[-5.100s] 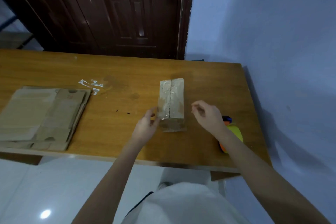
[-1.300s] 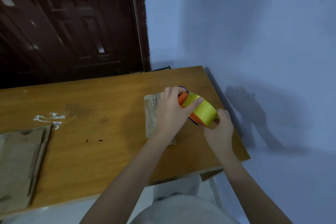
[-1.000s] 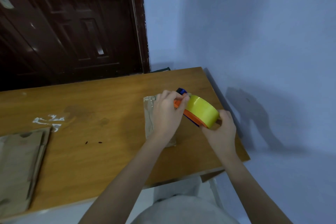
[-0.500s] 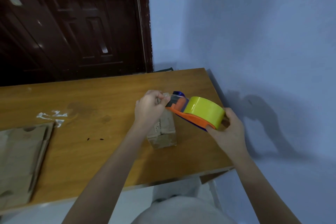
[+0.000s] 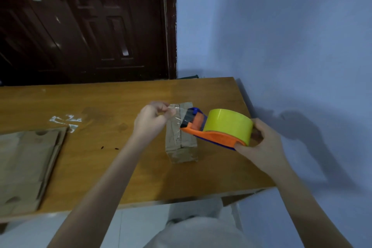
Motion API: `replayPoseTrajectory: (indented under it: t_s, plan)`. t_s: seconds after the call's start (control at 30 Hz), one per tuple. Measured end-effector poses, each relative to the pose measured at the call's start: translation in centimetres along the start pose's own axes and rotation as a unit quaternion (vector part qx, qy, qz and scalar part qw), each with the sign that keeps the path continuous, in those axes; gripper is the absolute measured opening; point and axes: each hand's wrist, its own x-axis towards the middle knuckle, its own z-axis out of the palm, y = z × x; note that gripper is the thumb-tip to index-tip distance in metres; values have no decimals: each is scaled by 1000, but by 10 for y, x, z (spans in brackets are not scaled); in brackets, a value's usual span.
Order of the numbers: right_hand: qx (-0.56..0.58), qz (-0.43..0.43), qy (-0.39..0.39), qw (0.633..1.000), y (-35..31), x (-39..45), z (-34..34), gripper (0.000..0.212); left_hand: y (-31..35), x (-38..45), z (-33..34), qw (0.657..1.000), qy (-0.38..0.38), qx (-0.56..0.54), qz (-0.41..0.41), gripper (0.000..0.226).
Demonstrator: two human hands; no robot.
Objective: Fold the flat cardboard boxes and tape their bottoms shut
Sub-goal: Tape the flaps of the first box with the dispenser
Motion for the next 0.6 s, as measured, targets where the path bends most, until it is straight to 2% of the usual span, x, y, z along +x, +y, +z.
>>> replayPoseTrajectory:
  t_s: [0.2,0.3,0.37,0.47,0.53,0.6]
  plan:
    - [65,32,21,997,-11,-1,-15,34,-11,4,-34,997,66,-15,-30,21]
    - [94,76,27,992,-12,0,-24,31,-18,-4,-39,997,38,-55,-25,11]
    - [132,109,23,985,-8,4,-24,25,-20,-16,-31,992,28,-120,7,24]
    - [246,194,20,949,0,6,-19,11,-18,-30,-25,966,61,-232,94,36]
    - [312,256,24,915,5,6,-15,22,-16,-33,-20,948,74,-291,101,38]
    - [345,289,15,893,4,8,-11,15,-10,-37,-10,942,59,-317,91,36]
